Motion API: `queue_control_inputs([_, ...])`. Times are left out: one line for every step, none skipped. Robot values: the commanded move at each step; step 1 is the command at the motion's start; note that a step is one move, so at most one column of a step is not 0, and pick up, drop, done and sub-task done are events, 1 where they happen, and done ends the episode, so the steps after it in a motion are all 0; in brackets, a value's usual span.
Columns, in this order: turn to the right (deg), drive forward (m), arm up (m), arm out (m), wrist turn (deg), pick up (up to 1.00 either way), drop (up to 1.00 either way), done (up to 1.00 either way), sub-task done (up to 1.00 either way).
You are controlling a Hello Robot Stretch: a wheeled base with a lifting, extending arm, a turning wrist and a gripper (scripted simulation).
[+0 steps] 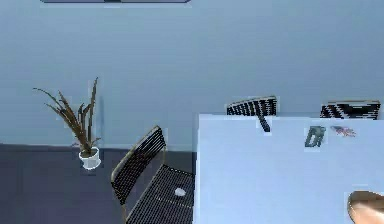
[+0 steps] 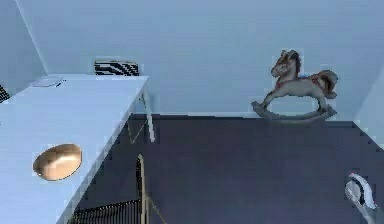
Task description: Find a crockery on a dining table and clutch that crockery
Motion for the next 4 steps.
queue_control_inputs([-33.0, 0.00, 0.00, 0.00, 0.0, 0.00, 0.00, 0.00, 0.00])
queue_control_inputs([0.0, 0.00, 0.50, 0.00, 0.0, 0.00, 0.00, 0.00, 0.00])
queue_control_inputs([0.0, 0.00, 0.36, 0.00, 0.0, 0.00, 0.00, 0.00, 0.00])
queue_control_inputs([0.0, 0.00, 0.00, 0.44, 0.0, 0.00, 0.00, 0.00, 0.00])
